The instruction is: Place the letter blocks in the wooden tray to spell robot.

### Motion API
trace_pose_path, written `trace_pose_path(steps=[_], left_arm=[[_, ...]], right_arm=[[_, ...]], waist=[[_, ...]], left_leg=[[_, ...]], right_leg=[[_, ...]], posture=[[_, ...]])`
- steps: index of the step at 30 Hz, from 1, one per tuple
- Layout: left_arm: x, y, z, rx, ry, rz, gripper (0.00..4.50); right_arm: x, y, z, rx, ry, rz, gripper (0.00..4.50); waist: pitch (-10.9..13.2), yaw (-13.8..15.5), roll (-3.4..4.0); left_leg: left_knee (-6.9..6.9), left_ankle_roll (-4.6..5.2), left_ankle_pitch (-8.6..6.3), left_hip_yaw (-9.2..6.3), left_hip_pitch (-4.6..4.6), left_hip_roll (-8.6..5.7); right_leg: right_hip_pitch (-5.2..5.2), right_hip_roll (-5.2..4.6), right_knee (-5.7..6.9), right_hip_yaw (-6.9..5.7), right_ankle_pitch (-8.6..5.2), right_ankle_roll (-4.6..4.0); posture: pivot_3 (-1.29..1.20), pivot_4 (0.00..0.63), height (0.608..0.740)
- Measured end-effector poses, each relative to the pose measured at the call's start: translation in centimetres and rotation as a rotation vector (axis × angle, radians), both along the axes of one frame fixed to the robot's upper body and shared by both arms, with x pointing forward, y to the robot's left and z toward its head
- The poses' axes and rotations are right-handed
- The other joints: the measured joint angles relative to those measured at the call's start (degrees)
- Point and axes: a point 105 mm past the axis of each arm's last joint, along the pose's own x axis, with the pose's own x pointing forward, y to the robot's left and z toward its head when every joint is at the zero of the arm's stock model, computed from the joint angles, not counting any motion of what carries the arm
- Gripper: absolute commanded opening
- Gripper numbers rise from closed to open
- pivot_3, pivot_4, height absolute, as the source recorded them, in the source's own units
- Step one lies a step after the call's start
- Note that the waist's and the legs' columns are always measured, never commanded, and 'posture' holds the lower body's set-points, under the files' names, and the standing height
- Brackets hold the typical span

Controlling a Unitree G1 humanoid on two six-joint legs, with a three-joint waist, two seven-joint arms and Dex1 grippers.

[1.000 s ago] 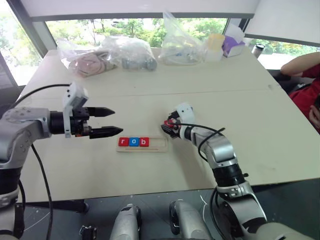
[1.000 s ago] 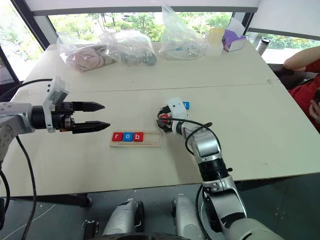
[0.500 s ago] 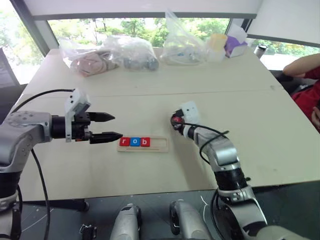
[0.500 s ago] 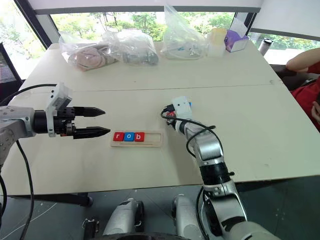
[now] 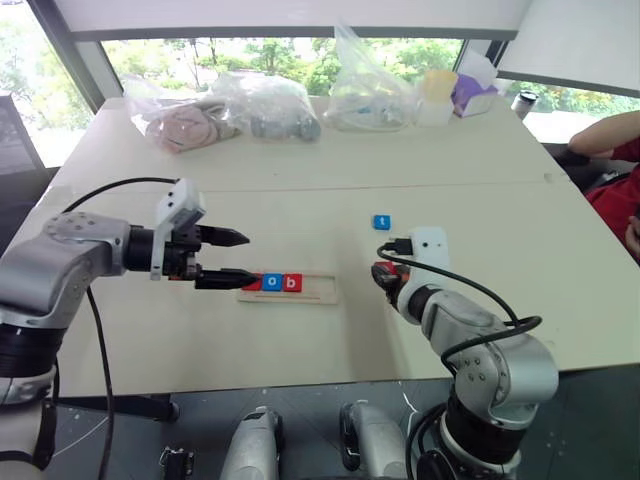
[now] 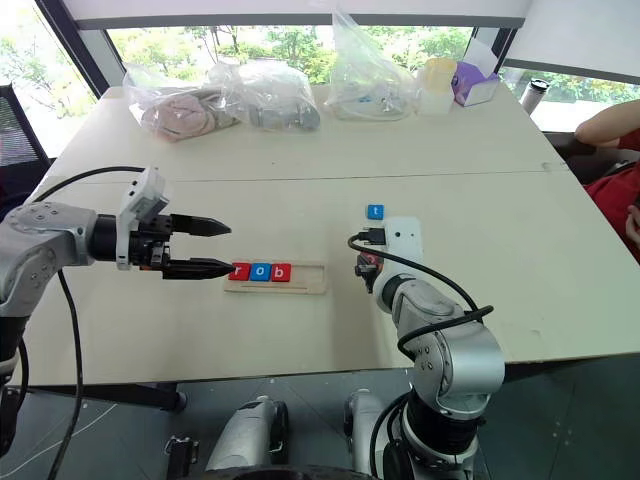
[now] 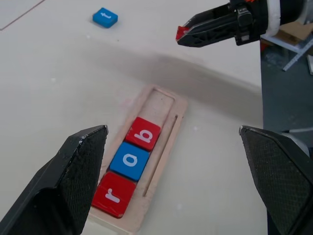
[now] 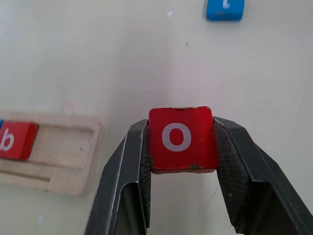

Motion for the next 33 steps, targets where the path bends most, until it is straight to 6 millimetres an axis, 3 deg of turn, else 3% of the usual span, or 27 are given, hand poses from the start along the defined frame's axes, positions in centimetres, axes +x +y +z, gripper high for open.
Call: trace_pose_path(steps=[7,13,20,22,25,27,30,33], left_arm=[[0.1,0.0,-0.2,0.025,0.013,-0.021,4.5],[0.3,0.2,-0.2,0.038,0.0,-0.017,4.5],[0.6,0.4,-0.2,0.047,-0.017,-0.005,4.5],[0.6,0.4,-0.3,0.045,-0.017,-0.004,4.5],[0.7,0.7,-0.3,0.042,-0.016,-0.007,4.5],[0.7,0.6,-0.2,0.042,-0.024,-0.02,4.5],[0.6,0.7,-0.1,0.052,-0.03,-0.038,4.5],[0.1,0.4,0.0,0.062,-0.029,-0.078,4.5]], right_arm=[[1.0,-0.3,-1.6,-0.014,0.034,-0.036,1.22],[1.3,0.1,-1.8,0.003,0.034,-0.016,4.15],[0.2,-0.2,-2.7,0.02,0.064,0.05,4.15],[0.3,-0.8,-2.1,-0.023,0.018,0.166,4.15],[1.0,-2.4,1.1,-0.091,-0.137,0.386,4.15],[0.6,-2.6,2.3,-0.123,-0.188,0.552,4.15],[-0.3,-2.6,1.7,-0.138,-0.18,0.774,4.15],[-0.3,-2.5,0.6,-0.121,-0.168,0.873,4.15]], waist=[[0.0,-0.1,0.0],[0.0,-0.1,0.0],[0.0,0.0,-0.01],[0.1,0.0,0.05],[0.1,0.0,0.06],[0.1,0.1,0.04],[0.1,0.3,0.01],[0.1,0.1,0.01]], left_leg=[[0.0,0.0,0.0,0.01,-0.03,-0.03],[-0.06,0.0,0.0,-0.02,-0.03,-0.01],[-0.05,0.0,0.0,-0.05,-0.01,-0.01],[-0.02,0.0,0.0,-0.01,-0.01,-0.01],[0.02,0.0,0.0,0.0,-0.01,-0.15],[-0.04,0.01,-0.01,0.0,-0.01,-0.15],[-0.12,0.04,-0.02,0.03,-0.02,-0.14],[-0.1,0.04,-0.02,0.03,-0.02,-0.1]], right_leg=[[0.0,-0.01,-0.05,0.0,0.0,0.01],[0.0,0.0,-0.05,0.0,-0.02,0.04],[0.03,0.0,-0.06,0.0,-0.03,0.05],[0.04,-0.09,-0.08,0.0,-0.03,0.05],[0.09,-0.13,-0.15,0.0,-0.13,0.21],[0.1,-0.08,-0.17,-0.01,-0.13,0.22],[0.1,0.02,-0.16,-0.04,-0.14,0.2],[0.09,0.09,-0.14,-0.03,-0.14,0.2]], posture=[[0.0,0.15,0.74],[0.0,0.15,0.74],[0.0,0.15,0.74],[0.0,0.15,0.74],[0.0,0.15,0.74],[0.0,0.15,0.74],[0.0,0.15,0.74],[0.0,0.15,0.74]])
